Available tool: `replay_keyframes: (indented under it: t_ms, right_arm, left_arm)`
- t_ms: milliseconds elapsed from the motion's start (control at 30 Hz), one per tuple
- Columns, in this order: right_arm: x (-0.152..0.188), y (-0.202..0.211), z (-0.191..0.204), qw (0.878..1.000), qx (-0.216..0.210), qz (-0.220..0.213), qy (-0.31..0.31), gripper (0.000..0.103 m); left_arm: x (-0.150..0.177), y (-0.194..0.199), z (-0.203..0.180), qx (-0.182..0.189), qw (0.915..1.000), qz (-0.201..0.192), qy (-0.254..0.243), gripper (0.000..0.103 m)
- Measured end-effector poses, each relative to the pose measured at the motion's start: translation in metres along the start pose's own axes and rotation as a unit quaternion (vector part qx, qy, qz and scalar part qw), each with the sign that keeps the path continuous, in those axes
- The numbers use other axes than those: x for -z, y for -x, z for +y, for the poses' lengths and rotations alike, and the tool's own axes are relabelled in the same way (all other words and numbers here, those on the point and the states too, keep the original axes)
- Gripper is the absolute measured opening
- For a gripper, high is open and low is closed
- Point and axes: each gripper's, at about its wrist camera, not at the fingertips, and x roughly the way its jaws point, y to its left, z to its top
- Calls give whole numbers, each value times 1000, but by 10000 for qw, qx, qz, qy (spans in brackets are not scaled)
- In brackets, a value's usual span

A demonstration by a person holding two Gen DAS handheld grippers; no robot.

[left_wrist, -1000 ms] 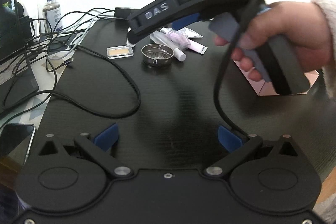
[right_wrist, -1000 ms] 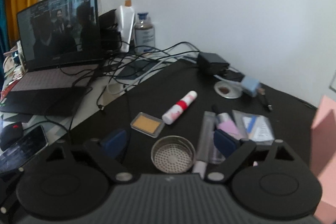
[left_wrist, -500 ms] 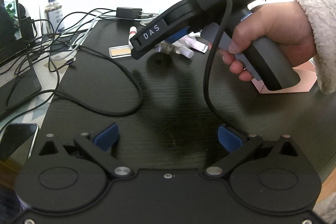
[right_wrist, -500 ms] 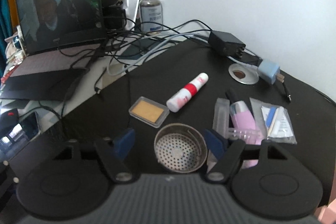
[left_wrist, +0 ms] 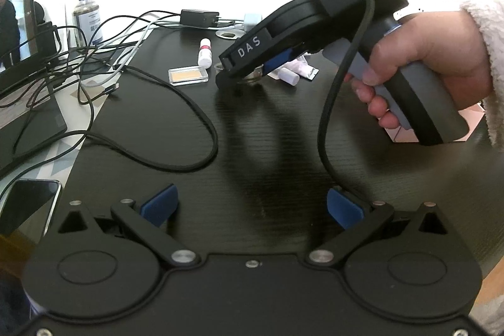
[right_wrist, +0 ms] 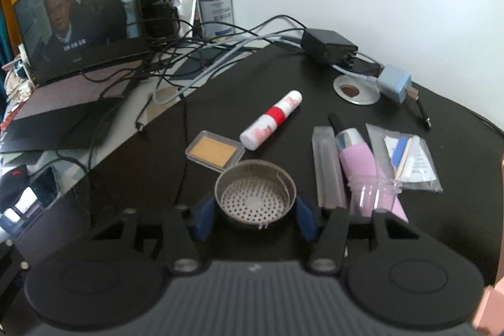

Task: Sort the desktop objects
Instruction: 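Close the right gripper on the strainer rim and lift it, then carry the strainer over the open pink box with the right gripper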

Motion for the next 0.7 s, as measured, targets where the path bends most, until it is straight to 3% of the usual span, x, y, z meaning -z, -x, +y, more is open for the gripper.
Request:
replay_keyframes:
  t_ms: [400, 700]
  right_arm:
    - [13, 34, -2, 9993, -113, -281, -215, 53]
    - [31, 94, -28, 9958, 143, -817, -393, 53]
  left_arm:
    - [1, -2, -8, -193, 9997, 33, -154, 103]
    - [1, -5, -13, -337, 9990, 104, -266, 103]
